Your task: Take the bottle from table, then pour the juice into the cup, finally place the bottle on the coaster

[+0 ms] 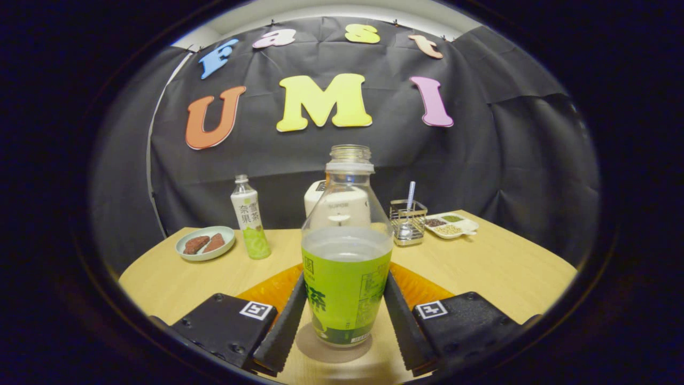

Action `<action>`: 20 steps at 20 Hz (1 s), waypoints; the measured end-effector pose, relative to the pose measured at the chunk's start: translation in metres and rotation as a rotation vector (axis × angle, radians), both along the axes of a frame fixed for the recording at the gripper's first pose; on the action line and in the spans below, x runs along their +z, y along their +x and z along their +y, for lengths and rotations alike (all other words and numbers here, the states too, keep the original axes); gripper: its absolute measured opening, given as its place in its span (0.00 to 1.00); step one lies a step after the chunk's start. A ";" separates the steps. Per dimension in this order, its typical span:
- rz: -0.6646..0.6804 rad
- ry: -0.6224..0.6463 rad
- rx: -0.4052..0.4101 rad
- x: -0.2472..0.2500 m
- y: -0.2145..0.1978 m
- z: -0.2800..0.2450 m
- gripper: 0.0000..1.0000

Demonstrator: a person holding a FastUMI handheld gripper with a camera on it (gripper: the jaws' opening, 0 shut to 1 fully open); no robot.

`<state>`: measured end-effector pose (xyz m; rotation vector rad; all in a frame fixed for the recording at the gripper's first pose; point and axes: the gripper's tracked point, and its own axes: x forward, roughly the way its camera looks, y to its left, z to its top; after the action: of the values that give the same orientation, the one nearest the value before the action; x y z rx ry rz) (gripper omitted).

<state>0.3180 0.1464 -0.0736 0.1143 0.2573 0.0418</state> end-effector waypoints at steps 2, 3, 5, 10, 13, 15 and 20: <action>0.006 -0.027 0.010 -0.009 0.005 0.008 0.83; 0.010 -0.030 0.021 -0.015 0.006 0.011 0.83; -0.015 -0.083 0.022 -0.019 0.007 0.016 0.83; -0.012 -0.070 0.041 -0.027 0.001 0.019 0.84; -0.012 -0.057 0.041 -0.029 -0.003 0.017 0.83; -0.013 -0.067 0.047 -0.031 -0.009 0.015 0.83; -0.003 -0.059 0.079 -0.036 -0.013 0.017 0.83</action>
<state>0.3049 0.1634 -0.1093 0.0456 0.2602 0.1130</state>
